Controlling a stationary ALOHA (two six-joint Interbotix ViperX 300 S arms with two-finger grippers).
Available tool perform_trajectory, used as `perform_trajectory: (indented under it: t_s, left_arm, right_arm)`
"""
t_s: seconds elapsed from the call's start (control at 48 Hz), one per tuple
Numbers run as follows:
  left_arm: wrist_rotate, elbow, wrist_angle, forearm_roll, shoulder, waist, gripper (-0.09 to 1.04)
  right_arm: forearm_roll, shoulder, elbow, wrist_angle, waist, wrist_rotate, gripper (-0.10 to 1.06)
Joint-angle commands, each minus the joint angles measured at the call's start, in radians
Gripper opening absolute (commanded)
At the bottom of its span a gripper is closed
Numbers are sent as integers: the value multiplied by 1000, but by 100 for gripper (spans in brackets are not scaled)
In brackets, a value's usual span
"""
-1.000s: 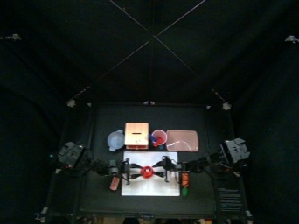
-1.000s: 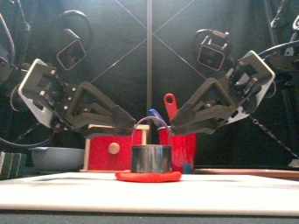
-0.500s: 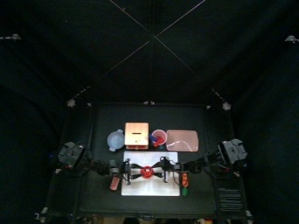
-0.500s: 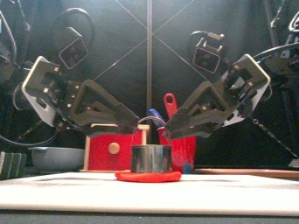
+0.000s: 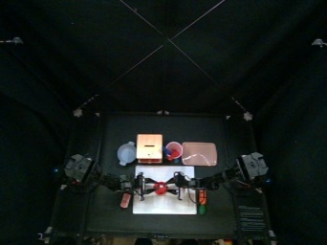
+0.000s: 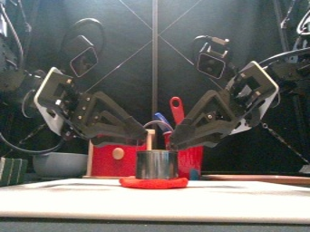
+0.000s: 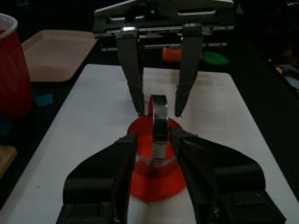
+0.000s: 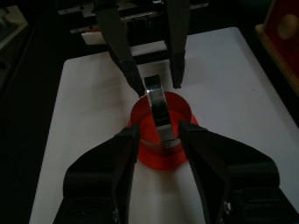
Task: Get the cutter from the drawer then cut the dough then place the extra dough in the bowl
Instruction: Cut the dough
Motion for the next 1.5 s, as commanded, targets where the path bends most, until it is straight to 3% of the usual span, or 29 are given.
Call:
perform_trajectory:
  t_s: [0.021, 0.438, 0.729, 1.5]
  left_arm:
    - [2, -18, -2, 5, -6, 3, 70]
    - [2, -11, 8, 5, -12, 3, 64]
    - [2, -11, 15, 5, -12, 3, 64]
    - [-6, -11, 48, 2, 15, 3, 64]
  right_arm:
    - [0, -21, -14, -3, 0, -2, 78]
    - [0, -21, -17, -3, -2, -3, 77]
    - [3, -17, -17, 18, -5, -2, 60]
    - [3, 12, -18, 87, -5, 6, 59]
